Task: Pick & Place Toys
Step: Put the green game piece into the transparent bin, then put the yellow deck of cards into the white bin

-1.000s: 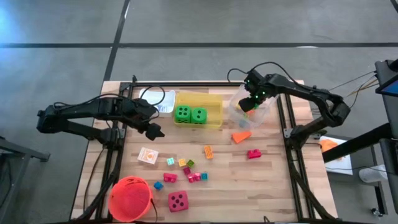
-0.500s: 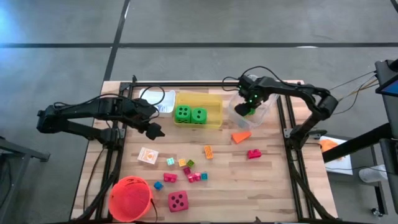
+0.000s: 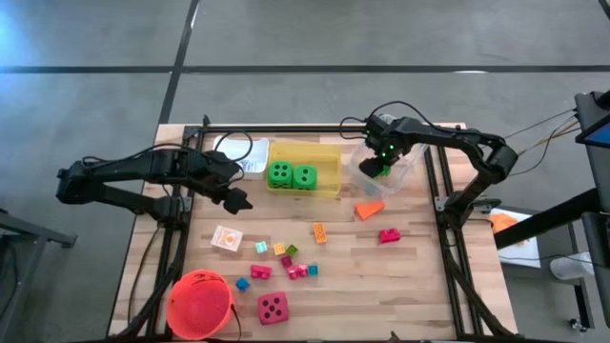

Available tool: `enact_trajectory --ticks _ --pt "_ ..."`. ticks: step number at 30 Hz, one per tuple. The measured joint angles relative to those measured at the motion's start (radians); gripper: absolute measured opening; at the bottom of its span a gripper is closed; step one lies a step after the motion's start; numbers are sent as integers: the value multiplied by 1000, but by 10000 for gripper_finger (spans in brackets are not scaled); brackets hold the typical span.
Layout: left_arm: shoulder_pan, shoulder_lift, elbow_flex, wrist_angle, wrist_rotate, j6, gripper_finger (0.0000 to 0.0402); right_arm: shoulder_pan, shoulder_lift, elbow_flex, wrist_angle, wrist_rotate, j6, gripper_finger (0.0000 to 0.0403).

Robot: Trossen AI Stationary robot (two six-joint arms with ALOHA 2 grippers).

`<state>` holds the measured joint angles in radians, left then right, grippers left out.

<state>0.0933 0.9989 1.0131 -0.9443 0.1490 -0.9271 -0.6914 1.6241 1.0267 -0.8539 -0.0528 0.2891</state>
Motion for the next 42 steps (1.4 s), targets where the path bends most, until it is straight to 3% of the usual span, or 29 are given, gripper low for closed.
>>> enact_trajectory --ticks 3,10,14,25,35,42 --pt "0 0 0 0 0 -13 284 0 0 0 1 0 -4 162" --pt "0 0 0 0 0 -21 284 0 -1 0 0 1 2 323" --pt "0 0 0 0 0 -39 284 0 -2 0 0 3 4 366" --pt "0 0 0 -2 12 -26 284 0 -59 0 -2 26 0 374" --pt "-14 65 0 -16 122 265 284 13 -166 0 -19 -55 -6 375" --pt "-20 168 0 -168 125 296 284 61 -274 0 -32 -57 30 375"
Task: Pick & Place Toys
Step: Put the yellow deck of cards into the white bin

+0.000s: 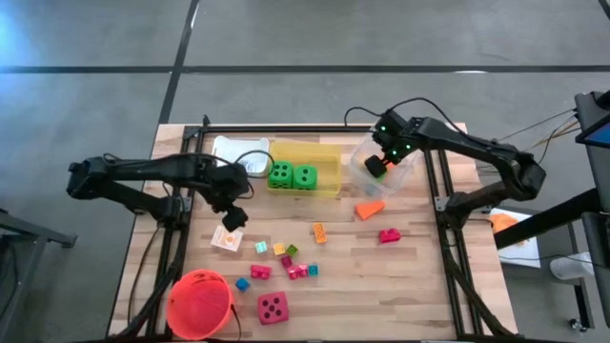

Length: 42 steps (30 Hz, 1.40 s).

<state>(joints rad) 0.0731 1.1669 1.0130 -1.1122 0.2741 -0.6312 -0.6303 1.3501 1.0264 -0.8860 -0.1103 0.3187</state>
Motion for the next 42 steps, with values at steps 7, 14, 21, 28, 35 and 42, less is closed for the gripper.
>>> enact_trajectory --ticks 7,14,21,28,35,42 --pt "0 123 0 -157 15 -22 284 58 -133 0 2 1 79 375" --pt "-79 207 -5 -126 -22 261 284 148 -235 0 20 4 134 375" --pt "-180 245 -6 -83 -98 367 284 227 -284 0 33 16 178 375" --pt "-220 251 -80 65 -79 373 284 276 -277 0 38 64 188 375" --pt "-222 251 -155 75 -39 348 284 292 -278 0 39 86 189 375" --pt "-222 251 -201 87 -19 343 292 292 -281 0 40 87 195 375"
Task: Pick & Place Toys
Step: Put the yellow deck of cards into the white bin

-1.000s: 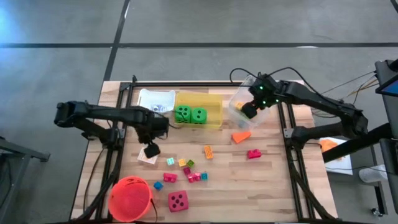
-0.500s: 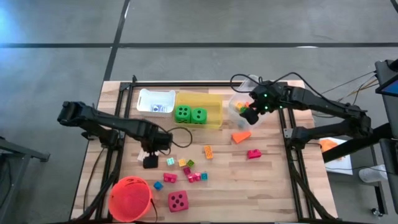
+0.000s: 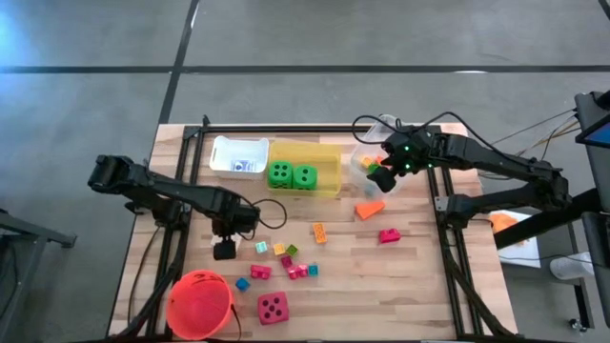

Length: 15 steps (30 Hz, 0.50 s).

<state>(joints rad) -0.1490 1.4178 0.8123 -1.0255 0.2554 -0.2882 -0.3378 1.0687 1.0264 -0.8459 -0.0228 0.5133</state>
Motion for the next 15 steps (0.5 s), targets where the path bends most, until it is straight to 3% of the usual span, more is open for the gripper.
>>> enact_trajectory --ticks 9,15 --pt "0 0 -1 12 -5 34 393 0 0 0 15 0 4 375" --pt "0 0 -1 22 -65 30 374 0 0 0 19 -1 3 375"
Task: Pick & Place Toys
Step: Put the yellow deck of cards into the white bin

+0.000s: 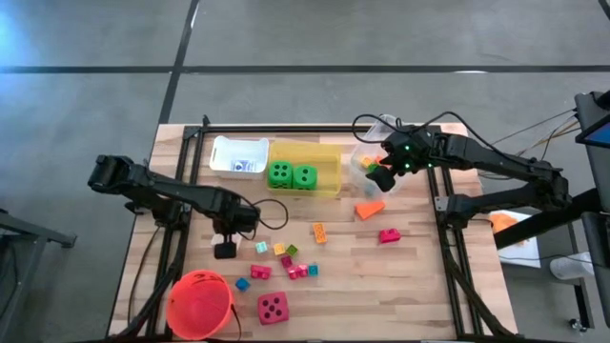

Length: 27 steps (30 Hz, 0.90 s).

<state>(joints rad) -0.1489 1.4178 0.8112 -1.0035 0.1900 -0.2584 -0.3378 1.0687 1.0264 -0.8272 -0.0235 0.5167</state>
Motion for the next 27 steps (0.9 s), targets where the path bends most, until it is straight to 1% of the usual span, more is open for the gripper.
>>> enact_trajectory --ticks 2,3,6,14,18,23,27 --pt "0 0 0 2 -47 0 373 0 0 0 0 0 0 375" --pt "2 0 0 2 -52 15 372 0 0 0 0 0 0 375" --pt "-2 0 0 17 -41 56 372 0 0 0 0 0 0 375" --pt "-45 0 -7 39 -41 99 372 0 0 0 0 -1 -1 375" --pt "-63 0 -41 44 -43 99 372 0 0 0 0 -2 -1 375" --pt "-77 0 -77 65 -115 77 372 0 0 0 0 -2 -1 375" --pt "-80 0 -93 85 -120 71 372 0 0 0 1 -2 -1 375"
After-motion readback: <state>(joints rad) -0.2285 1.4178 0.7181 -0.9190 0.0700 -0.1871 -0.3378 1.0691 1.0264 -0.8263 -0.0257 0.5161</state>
